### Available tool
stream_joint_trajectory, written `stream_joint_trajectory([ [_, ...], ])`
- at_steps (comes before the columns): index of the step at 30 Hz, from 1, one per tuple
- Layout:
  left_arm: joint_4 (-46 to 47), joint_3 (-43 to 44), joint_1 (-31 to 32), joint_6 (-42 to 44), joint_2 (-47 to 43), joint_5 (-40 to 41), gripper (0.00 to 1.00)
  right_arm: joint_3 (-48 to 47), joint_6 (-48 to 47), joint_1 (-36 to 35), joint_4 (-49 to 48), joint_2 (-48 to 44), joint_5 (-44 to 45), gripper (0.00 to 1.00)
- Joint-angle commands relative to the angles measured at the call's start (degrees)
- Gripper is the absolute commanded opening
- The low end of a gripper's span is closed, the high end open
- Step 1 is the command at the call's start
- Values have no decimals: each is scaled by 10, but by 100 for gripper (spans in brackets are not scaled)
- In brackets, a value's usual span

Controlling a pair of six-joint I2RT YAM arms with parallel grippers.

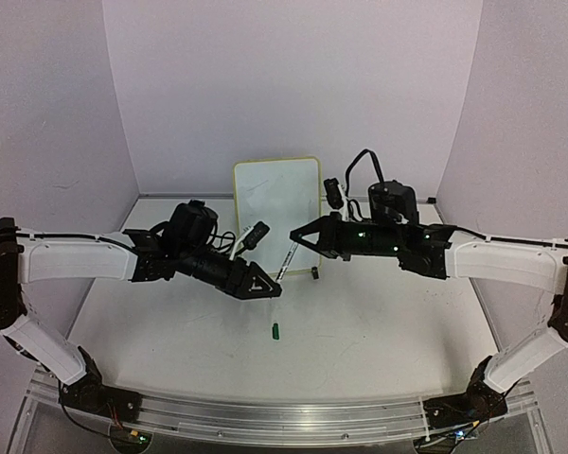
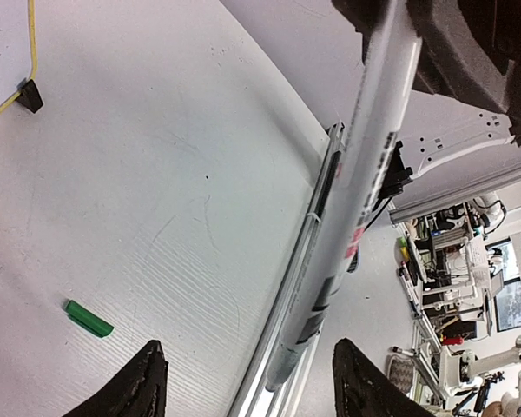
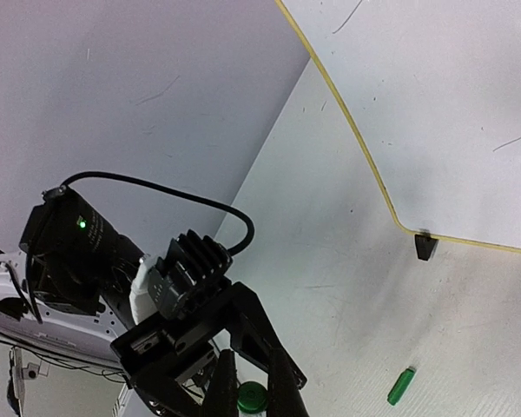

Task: Write a sentence on the whiteboard
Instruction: Pass from the right arm to the left

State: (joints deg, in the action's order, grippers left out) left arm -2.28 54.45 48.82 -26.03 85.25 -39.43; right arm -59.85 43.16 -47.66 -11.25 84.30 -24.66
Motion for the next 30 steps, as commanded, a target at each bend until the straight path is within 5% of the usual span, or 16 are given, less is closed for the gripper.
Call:
stream_joint_trajectory([
  [1, 45, 0, 2, -7, -20, -12, 57, 9, 21, -1, -24, -19, 22, 0],
  [18, 64, -4, 3, -19, -20, -30, 40, 28, 63, 0, -63, -16, 18, 0],
  [30, 67, -10, 3, -20, -24, -46, 0, 43, 68, 7, -70, -21, 4, 0],
])
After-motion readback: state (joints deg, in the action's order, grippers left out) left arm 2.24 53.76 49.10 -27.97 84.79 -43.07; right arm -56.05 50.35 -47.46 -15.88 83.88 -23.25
